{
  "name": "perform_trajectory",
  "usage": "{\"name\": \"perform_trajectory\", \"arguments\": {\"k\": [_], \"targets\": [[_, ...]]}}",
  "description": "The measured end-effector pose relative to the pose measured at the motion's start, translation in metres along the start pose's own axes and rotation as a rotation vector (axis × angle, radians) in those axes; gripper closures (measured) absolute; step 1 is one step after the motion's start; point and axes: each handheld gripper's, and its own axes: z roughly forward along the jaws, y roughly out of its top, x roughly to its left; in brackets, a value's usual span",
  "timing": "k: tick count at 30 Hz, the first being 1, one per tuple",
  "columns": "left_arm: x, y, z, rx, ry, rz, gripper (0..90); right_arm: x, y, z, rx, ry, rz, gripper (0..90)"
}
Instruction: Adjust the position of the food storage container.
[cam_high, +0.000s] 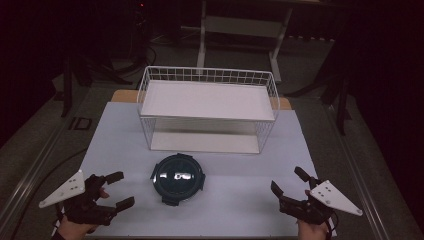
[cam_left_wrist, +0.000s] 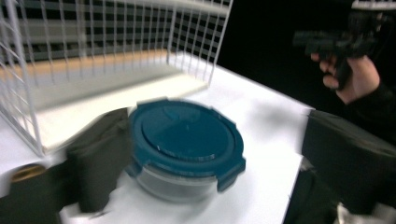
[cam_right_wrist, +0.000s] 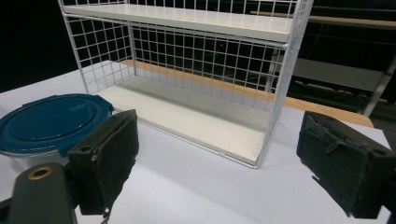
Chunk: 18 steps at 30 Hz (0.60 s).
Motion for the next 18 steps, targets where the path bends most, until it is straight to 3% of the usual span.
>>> {"name": "perform_trajectory", "arguments": {"k": [4,5,8,9,10,11,12,13,14,15,18], "targets": [[0.005,-0.001,0.006,0.048,-0.004,0.02,46.6,0.0,-0.001,0.002,0.008,0.013,0.006,12.8],[0.009,-0.002,0.01,0.079,0.006,0.02,50.8,-0.001,-0.001,0.003,0.014,0.02,0.011,12.9],[0.013,-0.005,0.014,0.109,0.006,0.009,60.3,-0.001,-0.002,0.004,0.019,0.025,0.015,13.1],[0.017,-0.007,0.018,0.153,-0.006,0.002,63.7,-0.001,-0.003,0.004,0.021,0.028,0.02,13.1],[0.017,-0.007,0.018,0.153,-0.006,0.002,65.4,-0.001,-0.003,0.004,0.021,0.028,0.02,13.1],[0.018,-0.01,0.023,0.2,-0.012,0.008,69.4,-0.001,-0.003,0.004,0.02,0.031,0.019,13.2],[0.018,-0.01,0.023,0.2,-0.012,0.008,71.9,-0.001,-0.003,0.004,0.02,0.031,0.019,13.2],[0.019,-0.012,0.028,0.241,-0.008,0.014,73.2,-0.001,-0.003,0.005,0.023,0.036,0.019,13.2],[0.019,-0.012,0.028,0.241,-0.008,0.014,77.2,-0.001,-0.003,0.005,0.024,0.036,0.019,13.3],[0.021,-0.014,0.033,0.277,0.002,0.016,80.4,-0.001,-0.003,0.005,0.025,0.04,0.02,13.3],[0.022,-0.016,0.037,0.309,0.009,0.018,86.0,-0.001,-0.004,0.005,0.027,0.042,0.017,13.3]]}}
